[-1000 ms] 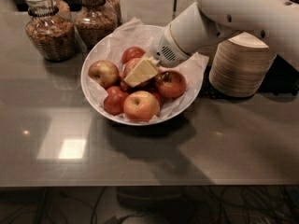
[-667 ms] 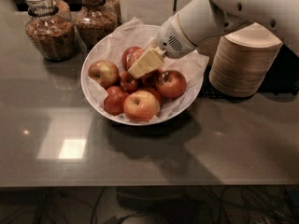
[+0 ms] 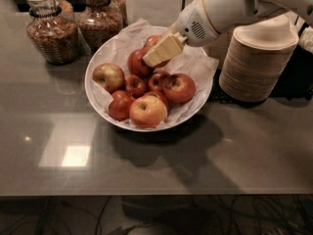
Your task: Pick apple from white bowl
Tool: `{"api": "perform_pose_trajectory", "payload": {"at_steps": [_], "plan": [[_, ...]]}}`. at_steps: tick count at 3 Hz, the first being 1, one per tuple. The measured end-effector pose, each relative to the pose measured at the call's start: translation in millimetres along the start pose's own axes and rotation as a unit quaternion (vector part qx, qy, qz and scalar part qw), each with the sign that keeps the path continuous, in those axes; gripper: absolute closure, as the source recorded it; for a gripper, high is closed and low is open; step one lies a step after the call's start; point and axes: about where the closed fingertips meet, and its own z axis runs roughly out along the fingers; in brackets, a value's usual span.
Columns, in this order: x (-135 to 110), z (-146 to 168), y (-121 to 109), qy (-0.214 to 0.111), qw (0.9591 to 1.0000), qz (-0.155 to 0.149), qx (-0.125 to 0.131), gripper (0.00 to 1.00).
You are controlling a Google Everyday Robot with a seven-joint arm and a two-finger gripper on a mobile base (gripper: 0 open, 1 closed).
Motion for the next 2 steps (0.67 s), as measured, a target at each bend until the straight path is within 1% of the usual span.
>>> {"api": "perform_pose_trajectory", "payload": {"at_steps": [1, 2], "plan": [[-26.2, -6.7, 16.3, -0.004, 0.9996, -0.025, -0.015, 1.0], [-55.0, -23.4, 35.5, -0.014, 0.9979, -0.058, -0.023, 1.0]]}}
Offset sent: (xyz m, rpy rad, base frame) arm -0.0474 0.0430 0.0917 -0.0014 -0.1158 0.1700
